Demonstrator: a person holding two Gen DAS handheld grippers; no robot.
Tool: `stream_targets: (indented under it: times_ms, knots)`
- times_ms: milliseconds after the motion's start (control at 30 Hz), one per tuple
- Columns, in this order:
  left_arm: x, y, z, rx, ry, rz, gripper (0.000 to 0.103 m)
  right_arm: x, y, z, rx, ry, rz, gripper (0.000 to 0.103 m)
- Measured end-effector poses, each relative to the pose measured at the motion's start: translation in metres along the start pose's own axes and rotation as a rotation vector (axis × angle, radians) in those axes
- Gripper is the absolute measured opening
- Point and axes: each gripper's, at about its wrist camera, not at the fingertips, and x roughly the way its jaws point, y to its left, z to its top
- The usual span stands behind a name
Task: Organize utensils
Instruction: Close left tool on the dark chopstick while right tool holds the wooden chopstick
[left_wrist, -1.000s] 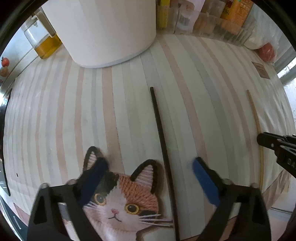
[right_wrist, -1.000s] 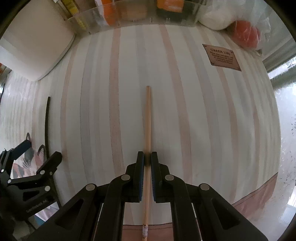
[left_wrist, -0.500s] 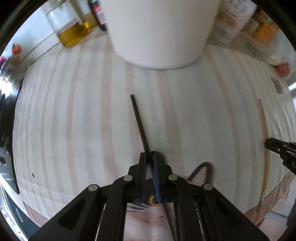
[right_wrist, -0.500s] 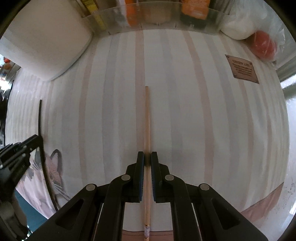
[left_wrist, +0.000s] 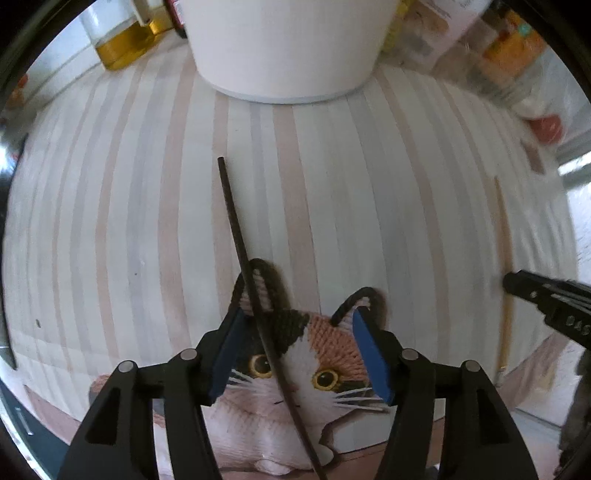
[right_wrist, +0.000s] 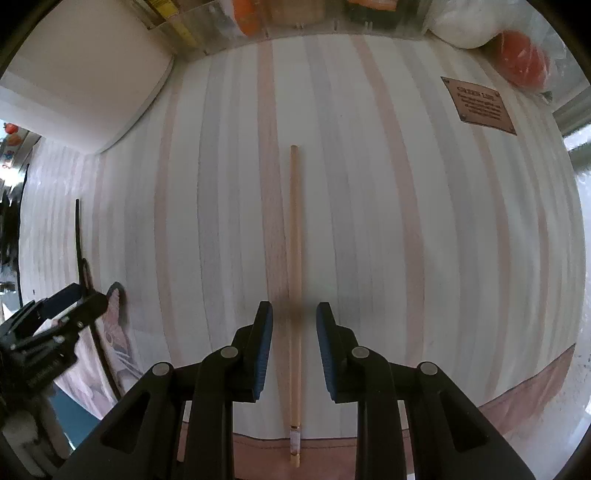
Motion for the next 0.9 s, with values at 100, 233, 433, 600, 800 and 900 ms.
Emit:
stream_targets:
  times_ms: [100, 233, 433, 600, 800, 900]
  knots:
    - [0.000, -0.011, -0.002, -0.017, -0.006, 0.033, 0.037, -0.001, 0.005, -0.002, -0.024, -0.007, -0.036, 0.024]
    - [-0.003, -0.003, -0.006, -0.004, -0.014, 0.026, 0.004, -0.004, 0.029, -0.016, -0.061, -0.033, -0.085, 0.007]
    - [-0.007, -0.022, -0.011, 0.110, -0.025, 0.028, 0.004, -0.003, 0.048, -0.024, -0.127, 0.002, -0.061, 0.007]
    - [0.002, -0.013, -0.007, 0.059, -0.006, -0.017, 0.008, 0.005, 0.057, -0.015, -0.095, 0.026, -0.052, 0.008]
    - [0.001, -0.004, 0.004, 0.059, -0.015, 0.006, 0.008, 0.012, 0.061, 0.009, -0.090, 0.020, -0.075, 0.008]
    - [-0.002, -0.015, 0.009, 0.062, -0.017, 0.021, 0.008, 0.018, 0.074, 0.021, -0.097, 0.017, -0.096, 0.008]
